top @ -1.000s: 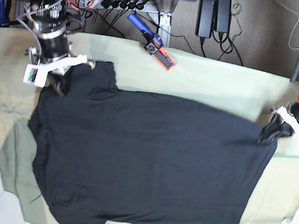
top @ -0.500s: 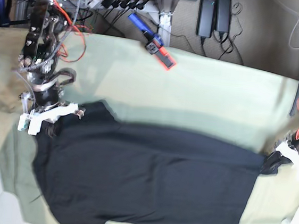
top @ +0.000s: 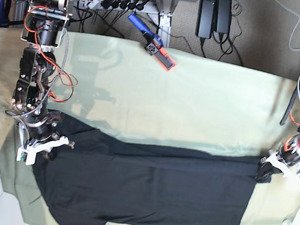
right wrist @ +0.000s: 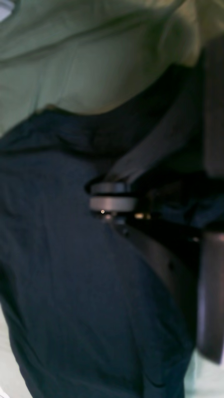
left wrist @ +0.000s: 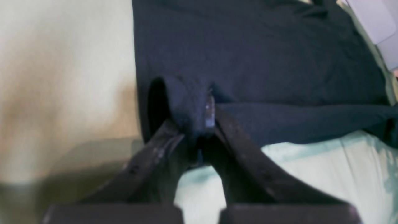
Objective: Fold the T-shirt properly
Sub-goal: 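Lift the grasped edge and fold it over the shirt body, then hold the folded edge with both grippers and adjust the grips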
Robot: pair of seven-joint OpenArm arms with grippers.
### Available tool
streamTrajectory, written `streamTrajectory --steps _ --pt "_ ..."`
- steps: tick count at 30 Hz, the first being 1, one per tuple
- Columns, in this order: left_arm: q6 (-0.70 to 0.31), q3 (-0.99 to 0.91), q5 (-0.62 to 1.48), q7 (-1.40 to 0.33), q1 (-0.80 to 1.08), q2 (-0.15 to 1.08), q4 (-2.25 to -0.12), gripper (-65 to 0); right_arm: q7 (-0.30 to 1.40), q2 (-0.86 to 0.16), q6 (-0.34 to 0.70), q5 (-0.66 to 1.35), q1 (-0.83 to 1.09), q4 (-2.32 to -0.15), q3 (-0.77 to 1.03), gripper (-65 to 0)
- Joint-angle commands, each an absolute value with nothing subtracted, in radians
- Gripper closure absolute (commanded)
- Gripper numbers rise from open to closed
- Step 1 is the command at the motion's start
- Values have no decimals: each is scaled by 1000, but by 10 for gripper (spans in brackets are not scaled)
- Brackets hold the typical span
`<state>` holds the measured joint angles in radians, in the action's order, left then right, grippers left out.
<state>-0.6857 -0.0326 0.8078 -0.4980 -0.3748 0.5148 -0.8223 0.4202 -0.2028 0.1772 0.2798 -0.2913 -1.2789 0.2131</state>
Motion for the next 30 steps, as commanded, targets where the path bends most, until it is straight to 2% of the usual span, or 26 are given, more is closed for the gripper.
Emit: streamTrajectory --steps 1,2,5,6,7,9,10,14,20,24,30 --pt "-698 -35 804 -465 -408 525 -831 0 393 -216 244 283 -328 -1277 216 0" --pt "-698 -33 790 -459 -411 519 -829 -40 390 -215 245 283 -338 -1259 216 0" --pt "-698 -32 766 -451 -416 513 -829 -295 359 -215 257 284 -352 -1214 215 0" --pt "-698 -32 757 -451 -416 513 -829 -365 351 -215 269 284 -354 -1202 215 -51" --pt "-698 -32 754 -452 -416 514 -829 -403 342 -215 273 284 -355 -1194 215 -179" --pt "-698 -32 754 -453 -416 513 -829 -411 340 -215 272 284 -354 -1182 216 -425" --pt "-698 -32 755 -453 -416 513 -829 -411 340 -215 270 284 -354 -1180 216 -449" --pt "-698 -51 803 -541 -416 524 -831 -411 348 -215 257 289 -353 -1203 241 -446" --pt "-698 -184 966 -748 -414 556 -833 -410 610 -216 254 361 -353 -1328 471 -445" --pt "-698 -197 1037 -778 -410 585 -833 -410 663 -233 255 400 -339 -1355 617 -445" --pt "-698 -197 1086 -791 -379 590 -833 -410 663 -242 255 483 -228 -1349 653 -445"
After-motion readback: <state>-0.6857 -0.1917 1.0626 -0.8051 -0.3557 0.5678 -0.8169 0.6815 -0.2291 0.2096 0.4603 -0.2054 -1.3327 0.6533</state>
